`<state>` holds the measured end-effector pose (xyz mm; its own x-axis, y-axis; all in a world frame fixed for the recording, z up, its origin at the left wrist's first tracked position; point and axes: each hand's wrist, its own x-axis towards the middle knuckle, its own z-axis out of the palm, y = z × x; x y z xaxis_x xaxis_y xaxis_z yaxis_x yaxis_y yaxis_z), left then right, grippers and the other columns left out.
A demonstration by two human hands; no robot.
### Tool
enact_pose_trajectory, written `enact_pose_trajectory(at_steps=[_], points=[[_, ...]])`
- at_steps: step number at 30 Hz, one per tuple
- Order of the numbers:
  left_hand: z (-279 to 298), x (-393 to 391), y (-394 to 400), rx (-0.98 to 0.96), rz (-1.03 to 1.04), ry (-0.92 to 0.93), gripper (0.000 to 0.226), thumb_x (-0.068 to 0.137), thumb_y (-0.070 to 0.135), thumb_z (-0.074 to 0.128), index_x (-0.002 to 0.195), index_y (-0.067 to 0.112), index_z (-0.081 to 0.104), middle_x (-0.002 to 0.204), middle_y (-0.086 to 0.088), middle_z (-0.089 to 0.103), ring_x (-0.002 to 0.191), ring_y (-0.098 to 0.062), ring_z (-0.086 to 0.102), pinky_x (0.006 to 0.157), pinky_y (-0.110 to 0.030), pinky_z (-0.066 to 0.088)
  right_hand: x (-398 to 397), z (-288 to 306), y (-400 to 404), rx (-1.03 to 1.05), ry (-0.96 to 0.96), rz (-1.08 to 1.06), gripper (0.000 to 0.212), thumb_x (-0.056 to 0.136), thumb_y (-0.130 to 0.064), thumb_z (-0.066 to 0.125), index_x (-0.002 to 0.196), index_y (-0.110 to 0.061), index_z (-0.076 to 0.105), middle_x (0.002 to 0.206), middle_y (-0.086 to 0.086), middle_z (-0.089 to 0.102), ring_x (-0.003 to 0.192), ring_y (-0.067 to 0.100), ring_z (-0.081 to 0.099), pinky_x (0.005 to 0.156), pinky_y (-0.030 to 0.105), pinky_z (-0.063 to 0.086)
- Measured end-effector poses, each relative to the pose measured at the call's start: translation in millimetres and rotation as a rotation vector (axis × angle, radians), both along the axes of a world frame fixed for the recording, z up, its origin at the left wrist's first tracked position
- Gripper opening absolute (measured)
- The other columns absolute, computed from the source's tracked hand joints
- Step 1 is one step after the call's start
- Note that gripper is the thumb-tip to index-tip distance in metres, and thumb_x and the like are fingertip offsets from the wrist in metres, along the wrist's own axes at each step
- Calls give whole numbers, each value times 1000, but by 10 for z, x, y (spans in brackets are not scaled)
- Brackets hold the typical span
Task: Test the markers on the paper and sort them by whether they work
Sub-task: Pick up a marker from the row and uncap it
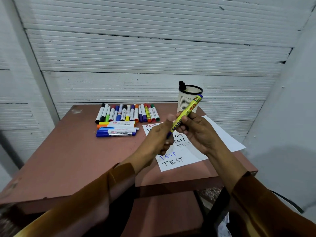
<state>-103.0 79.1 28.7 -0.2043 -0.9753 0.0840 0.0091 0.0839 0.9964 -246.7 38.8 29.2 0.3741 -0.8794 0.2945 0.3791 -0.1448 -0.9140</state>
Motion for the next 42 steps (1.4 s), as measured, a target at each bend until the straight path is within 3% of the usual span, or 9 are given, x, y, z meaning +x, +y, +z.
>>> enact_pose_trajectory(at_steps=[2, 4, 5, 7, 10, 13, 18, 27, 42], points=[[-14, 81, -105, 144, -44, 23, 47, 93, 58, 27, 82, 22, 53, 57, -2, 50, 40, -12, 32, 41, -18, 23, -47, 0, 0, 31, -55, -24, 42, 59, -39, 82, 90, -15, 67, 70, -1, 65, 58, 9, 58, 54, 17, 45], [-81, 179, -200, 154, -10, -64, 19, 98, 30, 40, 91, 16, 51, 81, -7, 59, 48, -14, 45, 44, -22, 32, -108, -7, 10, 88, -97, -48, 36, 68, -35, 71, 93, -15, 55, 84, 7, 71, 67, 20, 67, 57, 23, 52], [-138, 246, -230, 104, 3, -209, 5, 95, 13, 45, 96, 14, 49, 93, -6, 58, 57, -13, 49, 50, -22, 37, -129, -19, 20, 122, -105, -66, 28, 74, -32, 64, 93, -16, 51, 90, 11, 72, 72, 26, 70, 59, 27, 55], [-303, 379, -274, -89, 33, -597, 26, 88, -5, 45, 103, 16, 48, 107, -3, 53, 78, -11, 49, 66, -20, 40, -150, -66, 31, 167, -111, -132, 15, 80, -24, 56, 91, -17, 49, 89, 15, 70, 76, 32, 70, 62, 31, 57], [-479, 515, -277, -352, 75, -948, 26, 91, 8, 47, 111, 22, 55, 107, 2, 46, 88, -10, 45, 77, -21, 38, -161, -199, 0, 148, -29, -315, 16, 82, -5, 60, 80, -13, 47, 71, 9, 63, 63, 24, 68, 55, 25, 54], [-567, 541, -313, -493, 80, -1093, 25, 93, 26, 50, 116, 26, 60, 108, -1, 50, 91, -13, 48, 75, -25, 42, -175, -321, -36, 135, 102, -442, 17, 86, 3, 59, 80, -10, 49, 68, 10, 59, 56, 20, 65, 50, 22, 52], [-607, 550, -344, -599, 100, -1139, 30, 94, 33, 47, 121, 26, 59, 108, -3, 52, 91, -15, 51, 68, -24, 39, -149, -433, -54, 152, 221, -514, 17, 84, 3, 61, 75, -8, 53, 71, 11, 61, 62, 20, 63, 63, 23, 53], [-677, 589, -360, -640, 134, -1092, 26, 92, 33, 51, 115, 26, 62, 103, -1, 53, 82, -13, 51, 58, -17, 31, -118, -450, -27, 72, 566, -640, 25, 73, 4, 59, 64, -13, 42, 59, 4, 44, 56, 16, 43, 57, 25, 37], [-684, 587, -363, -625, 135, -1081, 25, 92, 32, 52, 113, 26, 63, 102, -1, 53, 81, -11, 47, 61, -23, 33, -62, -432, 51, 1, 683, -628, 25, 75, 2, 59, 62, -13, 44, 54, 0, 51, 51, 7, 50, 55, 20, 38]])
